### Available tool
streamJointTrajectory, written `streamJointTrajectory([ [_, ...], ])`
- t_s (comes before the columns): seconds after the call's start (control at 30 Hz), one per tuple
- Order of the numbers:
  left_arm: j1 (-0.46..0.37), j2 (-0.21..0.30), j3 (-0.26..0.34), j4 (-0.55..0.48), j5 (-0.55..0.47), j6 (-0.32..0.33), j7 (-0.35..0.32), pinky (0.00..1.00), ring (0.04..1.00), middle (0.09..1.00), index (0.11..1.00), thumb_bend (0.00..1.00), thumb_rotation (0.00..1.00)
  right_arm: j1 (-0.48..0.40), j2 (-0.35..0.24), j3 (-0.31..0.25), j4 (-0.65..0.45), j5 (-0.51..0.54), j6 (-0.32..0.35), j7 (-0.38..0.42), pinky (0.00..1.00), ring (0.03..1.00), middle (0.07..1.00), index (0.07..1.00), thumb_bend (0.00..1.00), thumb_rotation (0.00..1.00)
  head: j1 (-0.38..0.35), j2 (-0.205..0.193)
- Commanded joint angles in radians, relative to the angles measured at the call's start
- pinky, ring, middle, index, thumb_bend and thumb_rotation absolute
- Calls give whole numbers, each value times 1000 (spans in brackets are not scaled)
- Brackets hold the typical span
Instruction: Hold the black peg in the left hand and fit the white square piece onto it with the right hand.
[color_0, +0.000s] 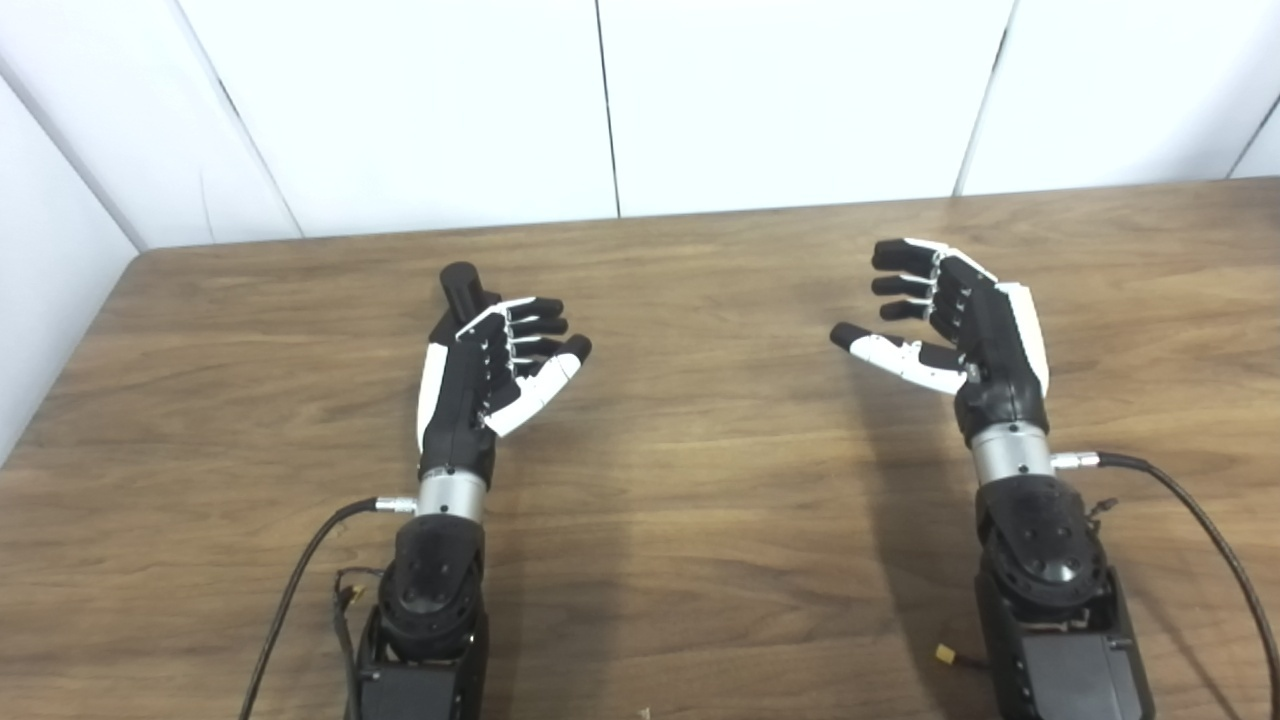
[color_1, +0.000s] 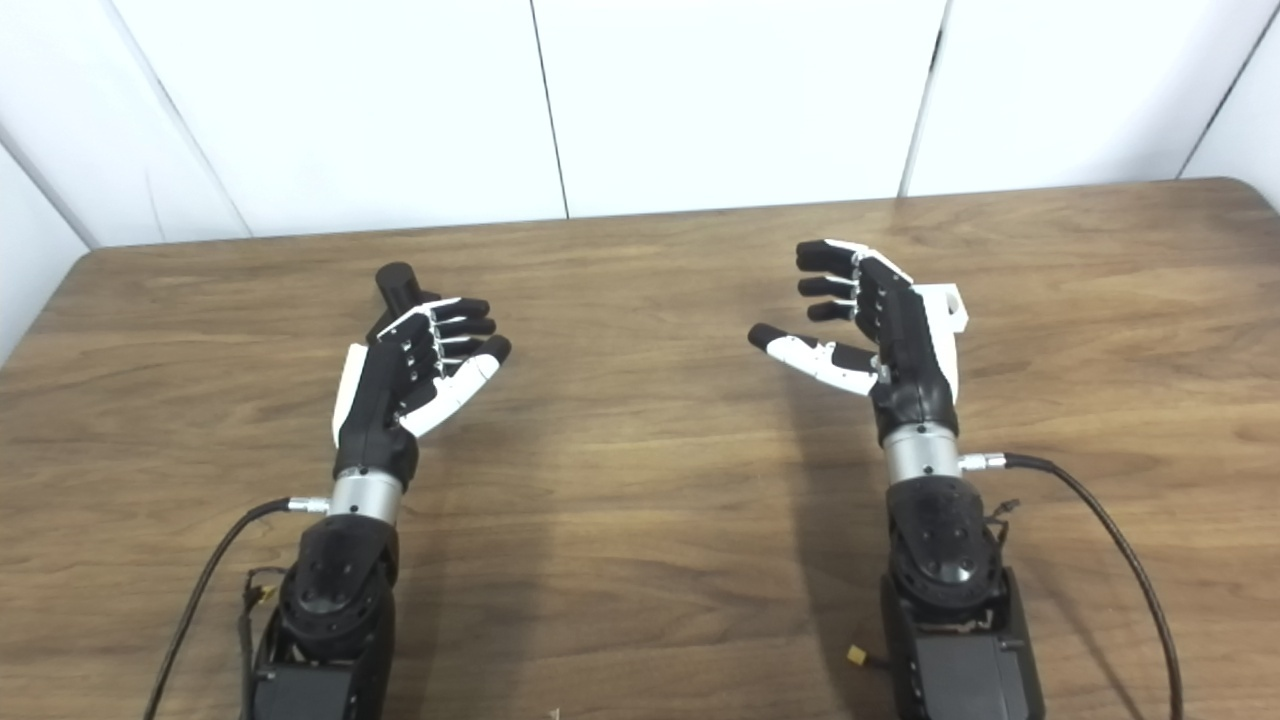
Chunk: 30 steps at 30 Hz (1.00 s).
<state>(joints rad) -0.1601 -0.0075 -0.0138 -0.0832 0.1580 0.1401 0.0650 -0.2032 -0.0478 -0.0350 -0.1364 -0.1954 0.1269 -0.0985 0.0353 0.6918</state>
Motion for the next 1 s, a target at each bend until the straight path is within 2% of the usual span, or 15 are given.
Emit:
streamJointTrajectory([
  [0.0,-35,-2,0,-32,-1,-24,6,518,609,655,626,689,305,-29,4,-3,-38,0,-19,-9,591,666,706,671,723,27,1,1],
  [0.53,-35,-5,1,-32,-1,-24,8,516,605,651,623,680,277,-30,2,-1,-42,-4,-12,-7,588,660,704,669,725,23,12,2],
  [0.6,-36,-12,-4,-29,4,-24,12,510,598,652,623,673,268,-27,-7,-3,-40,-4,-19,-3,596,663,707,671,717,17,86,-11],
  [0.63,-37,-15,-6,-27,7,-25,13,507,596,652,622,670,263,-26,-11,-4,-39,-3,-22,-1,600,665,708,672,713,14,96,-13],
  [0.67,-37,-20,-11,-23,13,-31,18,503,594,651,621,668,261,-24,-17,-8,-38,3,-23,1,601,667,709,673,711,11,148,-24],
  [0.73,-37,-28,-18,-16,23,-40,25,488,587,647,622,666,263,-22,-23,-15,-36,16,-29,5,598,668,712,677,705,3,157,-26],
  [0.77,-37,-36,-23,-9,25,-46,29,480,582,644,622,668,265,-20,-30,-20,-33,26,-33,9,595,668,714,680,701,1,211,-41],
  [0.97,-43,-50,-34,16,42,-71,48,492,594,636,615,689,279,-18,-48,-27,-26,36,-40,11,639,689,725,687,674,0,228,-49],
])
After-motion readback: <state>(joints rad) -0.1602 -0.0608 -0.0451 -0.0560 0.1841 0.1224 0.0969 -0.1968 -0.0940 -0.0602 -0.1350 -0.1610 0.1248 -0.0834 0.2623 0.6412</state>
